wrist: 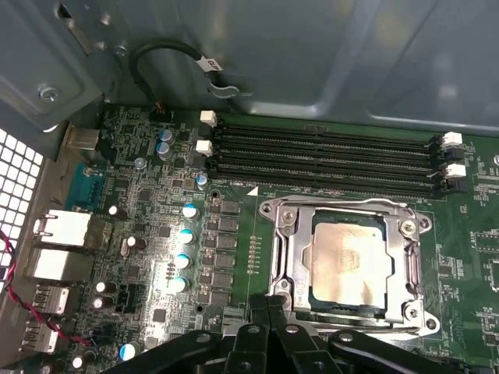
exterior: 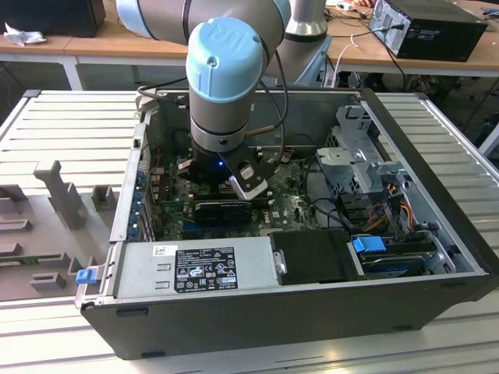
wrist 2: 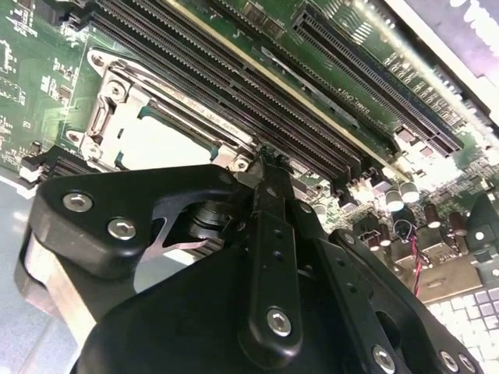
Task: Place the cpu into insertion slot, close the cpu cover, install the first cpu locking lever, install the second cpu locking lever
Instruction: 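Install the second cpu locking lever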
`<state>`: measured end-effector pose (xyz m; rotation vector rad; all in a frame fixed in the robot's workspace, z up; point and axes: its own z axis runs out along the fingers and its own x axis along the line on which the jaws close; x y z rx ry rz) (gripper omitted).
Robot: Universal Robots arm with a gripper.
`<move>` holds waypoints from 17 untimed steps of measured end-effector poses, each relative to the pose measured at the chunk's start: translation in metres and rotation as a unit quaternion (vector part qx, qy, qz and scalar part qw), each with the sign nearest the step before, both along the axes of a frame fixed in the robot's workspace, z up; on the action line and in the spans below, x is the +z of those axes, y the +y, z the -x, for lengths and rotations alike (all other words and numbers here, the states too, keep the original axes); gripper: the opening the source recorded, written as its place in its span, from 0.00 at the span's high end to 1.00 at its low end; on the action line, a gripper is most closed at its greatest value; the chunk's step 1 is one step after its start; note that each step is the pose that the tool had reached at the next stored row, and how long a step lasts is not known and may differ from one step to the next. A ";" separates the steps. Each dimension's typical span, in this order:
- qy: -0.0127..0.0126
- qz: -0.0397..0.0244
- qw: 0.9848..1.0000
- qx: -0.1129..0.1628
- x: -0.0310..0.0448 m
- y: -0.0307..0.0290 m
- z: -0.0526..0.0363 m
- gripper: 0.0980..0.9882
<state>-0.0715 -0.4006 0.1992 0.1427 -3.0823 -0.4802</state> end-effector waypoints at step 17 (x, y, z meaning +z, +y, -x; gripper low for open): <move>0.000 -0.010 1.000 0.000 0.0064 0.0007 0.0019 0.99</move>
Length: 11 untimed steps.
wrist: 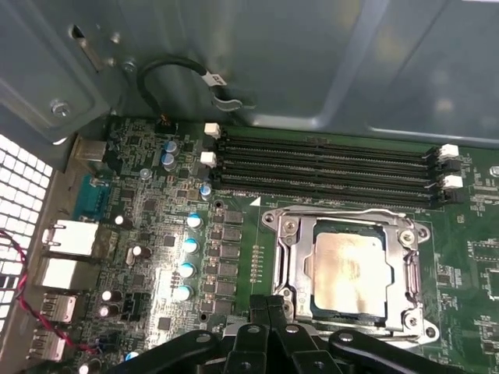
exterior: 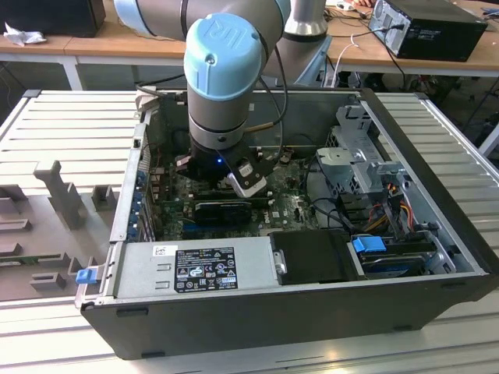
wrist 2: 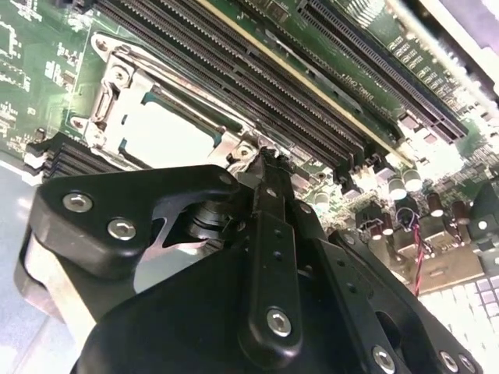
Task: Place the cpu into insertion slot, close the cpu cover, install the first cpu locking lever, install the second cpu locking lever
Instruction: 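Install the second cpu locking lever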
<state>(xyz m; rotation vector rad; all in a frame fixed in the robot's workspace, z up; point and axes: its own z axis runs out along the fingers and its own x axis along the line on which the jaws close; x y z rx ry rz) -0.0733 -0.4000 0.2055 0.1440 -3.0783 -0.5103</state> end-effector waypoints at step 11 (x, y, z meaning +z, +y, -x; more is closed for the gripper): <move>0.000 -0.001 1.000 0.000 0.0132 0.0000 0.0000 0.99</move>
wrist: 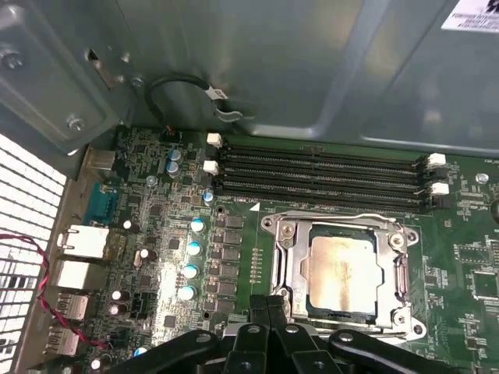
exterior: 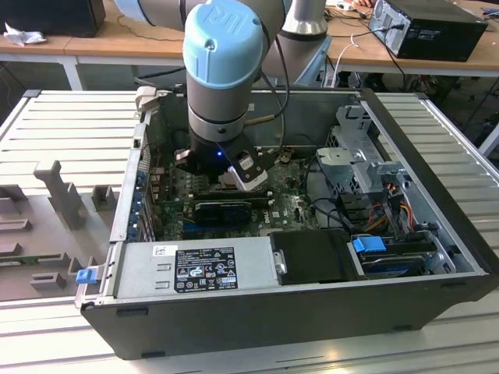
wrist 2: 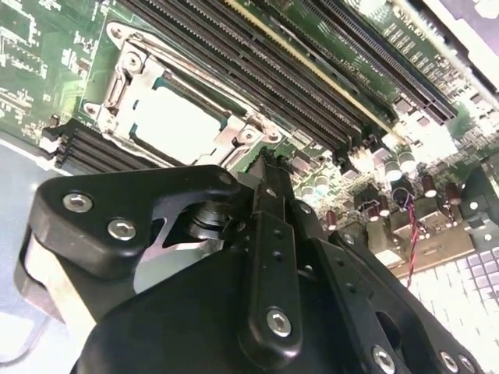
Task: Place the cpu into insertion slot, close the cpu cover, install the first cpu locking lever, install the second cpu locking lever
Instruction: 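Install the second cpu locking lever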
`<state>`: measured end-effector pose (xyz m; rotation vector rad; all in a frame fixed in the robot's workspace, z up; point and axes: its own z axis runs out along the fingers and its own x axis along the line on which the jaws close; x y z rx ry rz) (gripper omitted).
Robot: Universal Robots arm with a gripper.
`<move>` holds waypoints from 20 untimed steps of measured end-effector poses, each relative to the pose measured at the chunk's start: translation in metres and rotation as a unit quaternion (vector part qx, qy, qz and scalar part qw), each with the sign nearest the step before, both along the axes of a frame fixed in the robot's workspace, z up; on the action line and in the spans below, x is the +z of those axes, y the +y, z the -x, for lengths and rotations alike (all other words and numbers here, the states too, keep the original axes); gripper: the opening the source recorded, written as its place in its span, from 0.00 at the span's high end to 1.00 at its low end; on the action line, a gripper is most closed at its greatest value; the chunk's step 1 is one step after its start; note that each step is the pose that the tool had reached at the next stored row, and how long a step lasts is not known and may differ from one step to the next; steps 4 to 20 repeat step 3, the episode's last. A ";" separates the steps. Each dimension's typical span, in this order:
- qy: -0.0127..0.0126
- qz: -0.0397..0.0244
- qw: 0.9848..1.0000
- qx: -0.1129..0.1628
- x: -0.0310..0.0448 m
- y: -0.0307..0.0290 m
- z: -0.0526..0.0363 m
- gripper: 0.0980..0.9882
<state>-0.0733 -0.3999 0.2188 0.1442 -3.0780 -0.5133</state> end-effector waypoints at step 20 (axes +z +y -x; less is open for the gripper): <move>0.000 0.000 1.000 0.000 0.0001 0.0000 0.0000 0.99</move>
